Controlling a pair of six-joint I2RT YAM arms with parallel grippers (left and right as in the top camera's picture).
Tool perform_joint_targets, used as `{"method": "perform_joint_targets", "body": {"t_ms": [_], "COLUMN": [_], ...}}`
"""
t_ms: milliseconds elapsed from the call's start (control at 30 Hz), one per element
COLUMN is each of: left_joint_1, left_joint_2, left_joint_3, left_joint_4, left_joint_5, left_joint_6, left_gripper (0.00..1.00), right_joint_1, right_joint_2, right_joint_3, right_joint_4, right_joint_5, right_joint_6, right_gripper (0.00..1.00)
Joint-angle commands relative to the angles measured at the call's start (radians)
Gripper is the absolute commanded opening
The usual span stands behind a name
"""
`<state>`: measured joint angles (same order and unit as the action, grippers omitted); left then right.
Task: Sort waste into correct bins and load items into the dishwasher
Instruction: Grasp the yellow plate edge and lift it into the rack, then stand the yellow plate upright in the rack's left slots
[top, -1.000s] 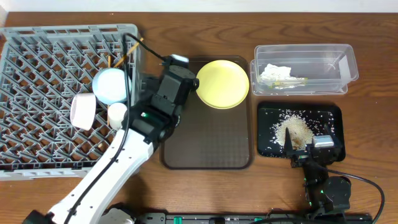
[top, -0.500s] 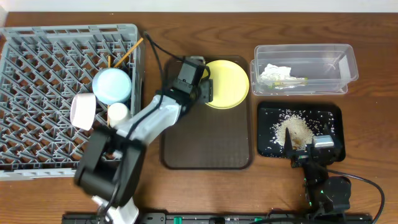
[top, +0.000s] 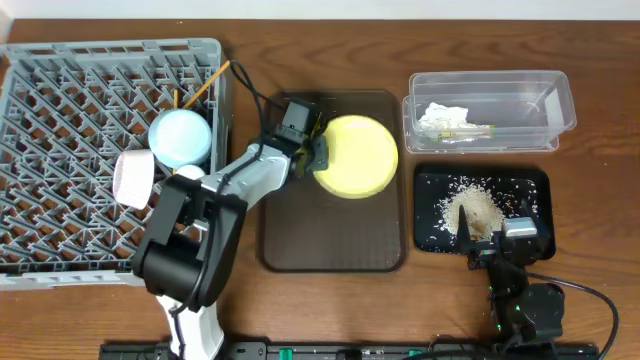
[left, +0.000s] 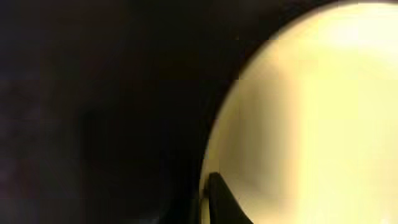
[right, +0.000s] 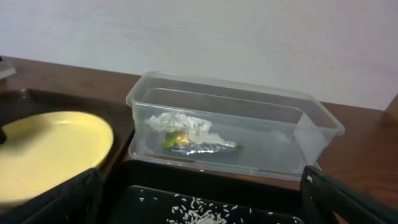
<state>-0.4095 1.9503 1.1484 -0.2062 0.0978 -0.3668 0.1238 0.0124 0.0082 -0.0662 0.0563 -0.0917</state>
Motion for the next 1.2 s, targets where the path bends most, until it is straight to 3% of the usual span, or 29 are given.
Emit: {"method": "perform_joint_targets", "body": {"t_ms": [0, 167, 367, 467, 667, 767, 900, 1167], "left_joint_1": [0.017, 0.032, 0.031, 0.032, 0.073, 0.169, 0.321, 0.494], "left_joint_2": [-0.071, -0.322, -0.668, -0.793, -0.878, -0.855, -0.792, -0.652], "left_joint_3": [-0.004, 0.035, 0.065, 0.064, 0.064, 0.064, 0.064, 0.064], "left_joint_4": [-0.084, -0.256, -0.47, -0.512, -0.512, -0.51, -0.489, -0.21], "left_joint_5": [-0.064, -0.278, -0.85, -1.131, -1.482, -1.48, -1.349, -1.153], "left_joint_6": [0.014, 0.102, 0.203, 0.221, 0.354, 0.407, 0.459, 0.738], "left_gripper": [0.06, 0.06, 0.06, 0.06, 0.06, 0.06, 0.06, 0.06], "right_joint_1": [-0.006, -0.006, -0.006, -0.006, -0.006, -0.006, -0.006, -0.006], "right_joint_2": [-0.006, -0.006, -0.006, -0.006, -0.006, -0.006, -0.006, -0.006], "right_joint_3": [-0.003, -0.003, -0.003, -0.003, -0.003, -0.003, -0.003, -0.003], "right_joint_4": [-0.001, -0.001, -0.001, -0.001, -0.001, -0.001, -0.001, -0.001], "right_joint_5": [0.003, 0.003, 0.003, 0.003, 0.003, 0.003, 0.003, 0.003], "right_joint_6": [-0.007, -0.007, -0.007, -0.007, -0.007, -0.007, -0.007, -0.007], "right_gripper": [0.99, 0.99, 0.99, 0.99, 0.99, 0.99, 0.99, 0.99]}}
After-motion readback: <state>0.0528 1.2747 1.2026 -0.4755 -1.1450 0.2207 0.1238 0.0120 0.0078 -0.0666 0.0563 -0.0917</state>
